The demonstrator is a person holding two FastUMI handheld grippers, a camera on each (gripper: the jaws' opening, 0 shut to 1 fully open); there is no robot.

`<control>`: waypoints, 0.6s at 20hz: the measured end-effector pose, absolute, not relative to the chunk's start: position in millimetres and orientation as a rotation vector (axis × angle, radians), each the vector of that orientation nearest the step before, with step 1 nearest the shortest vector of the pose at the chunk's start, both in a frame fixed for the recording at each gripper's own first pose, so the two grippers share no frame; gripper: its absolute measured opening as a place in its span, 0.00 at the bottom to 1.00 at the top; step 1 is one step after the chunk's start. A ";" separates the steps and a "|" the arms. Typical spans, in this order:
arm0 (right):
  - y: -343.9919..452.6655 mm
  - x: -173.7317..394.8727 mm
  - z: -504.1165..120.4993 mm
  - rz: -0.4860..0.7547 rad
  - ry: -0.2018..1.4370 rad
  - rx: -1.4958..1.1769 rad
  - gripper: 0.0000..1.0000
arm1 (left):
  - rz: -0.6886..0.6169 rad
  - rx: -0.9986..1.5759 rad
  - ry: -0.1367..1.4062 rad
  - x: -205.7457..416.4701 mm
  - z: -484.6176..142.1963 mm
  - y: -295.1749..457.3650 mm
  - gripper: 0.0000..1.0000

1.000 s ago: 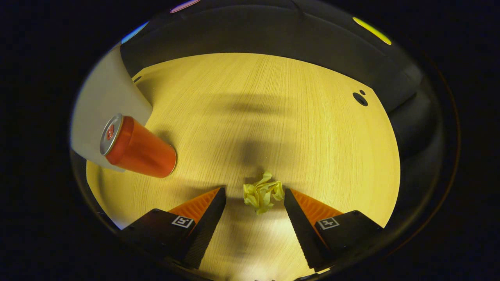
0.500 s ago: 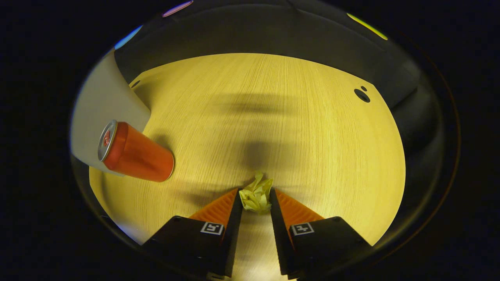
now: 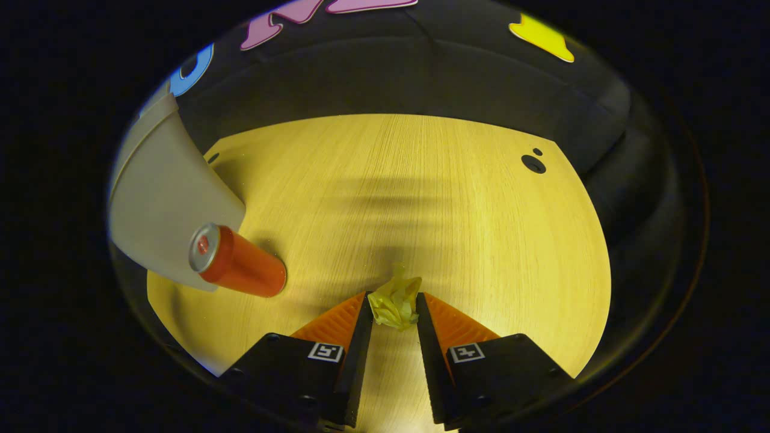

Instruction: Press the lid of the desktop garbage bin to open it, pick up the crumpled paper on the desktop and throw it into the bin, then pick up the pop can on the desktop and drop it into the bin, and finally close the garbage bin lid.

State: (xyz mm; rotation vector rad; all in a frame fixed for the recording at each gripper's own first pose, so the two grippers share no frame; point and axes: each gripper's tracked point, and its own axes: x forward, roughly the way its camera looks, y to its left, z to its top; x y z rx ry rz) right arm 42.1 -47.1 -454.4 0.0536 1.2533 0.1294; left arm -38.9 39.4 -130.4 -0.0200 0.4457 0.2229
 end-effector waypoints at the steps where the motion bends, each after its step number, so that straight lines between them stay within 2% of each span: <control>1: -49.6 47.6 -443.3 0.126 1.227 0.055 0.49 | 0.216 -0.022 0.445 -38.5 -131.3 37.5 0.93; 7: -43.0 76.5 -352.8 0.148 1.053 0.073 0.49 | 0.180 -0.035 0.438 -39.2 -132.4 31.4 0.93; 12: -22.6 99.6 -266.1 0.237 0.909 0.035 0.48 | 0.161 -0.036 0.430 -43.7 -131.1 31.8 0.93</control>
